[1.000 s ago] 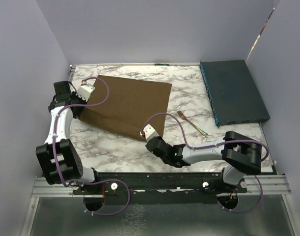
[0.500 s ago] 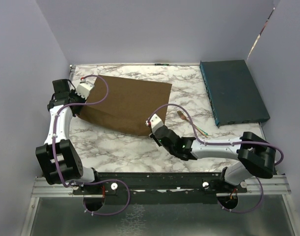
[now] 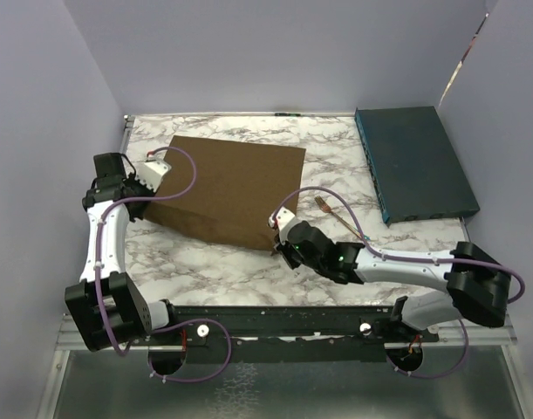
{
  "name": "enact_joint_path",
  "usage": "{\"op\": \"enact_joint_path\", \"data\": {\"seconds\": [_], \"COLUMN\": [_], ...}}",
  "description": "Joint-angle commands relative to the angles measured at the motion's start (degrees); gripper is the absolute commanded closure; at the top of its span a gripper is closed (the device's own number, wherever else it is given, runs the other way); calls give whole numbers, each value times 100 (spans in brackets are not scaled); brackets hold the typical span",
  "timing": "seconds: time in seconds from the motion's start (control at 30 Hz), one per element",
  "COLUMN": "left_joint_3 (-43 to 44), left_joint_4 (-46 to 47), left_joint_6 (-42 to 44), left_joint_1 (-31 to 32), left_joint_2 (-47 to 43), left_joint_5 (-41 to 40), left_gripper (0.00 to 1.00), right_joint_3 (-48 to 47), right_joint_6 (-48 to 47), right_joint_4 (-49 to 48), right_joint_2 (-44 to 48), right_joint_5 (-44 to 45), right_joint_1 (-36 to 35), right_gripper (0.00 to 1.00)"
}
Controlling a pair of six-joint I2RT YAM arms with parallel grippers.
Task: Fold the napkin into a case and place the utensils inside
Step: Fold the napkin at the center of the board.
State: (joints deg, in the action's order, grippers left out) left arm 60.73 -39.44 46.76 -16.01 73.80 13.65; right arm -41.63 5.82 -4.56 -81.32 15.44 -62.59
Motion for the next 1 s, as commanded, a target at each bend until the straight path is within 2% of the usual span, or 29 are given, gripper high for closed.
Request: {"op": "enact_joint_path", "data": {"seconds": [0.0,0.2,0.33,0.43,0.6,0.73,0.97], "left_joint_3": [-294,-142,-26,44,201,431,984], "left_joint_4": [-1250,-3201,-3655,-3095,-1123,-10,1278], "left_joint_6": [525,1560,1794,1360,-302,-1185,-1890], "left_joint_1": [-8,-10,-9,-9,28,301,790], "left_joint_2": [-235,-541,-743,-668,-361,92,1027], "left_joint_5": [316,595,661,744,865,669,-307], "left_gripper": [100,100,100,100,100,100,100], "right_joint_3": [290,293,256,249,-31,-233,-799], "right_joint_6": [447,681,932,1040,929,727,433], "right_joint_4": [787,1418,1503,1389,1070,609,103], "right_joint_2": [593,1209,1418,1386,1043,716,44], "right_joint_5": [-738,-888,-514,141,787,674,283], "right_joint_1": [-140,-208,-210,-202,57,643,1622], "right_gripper": [99,99,99,99,99,99,99]}}
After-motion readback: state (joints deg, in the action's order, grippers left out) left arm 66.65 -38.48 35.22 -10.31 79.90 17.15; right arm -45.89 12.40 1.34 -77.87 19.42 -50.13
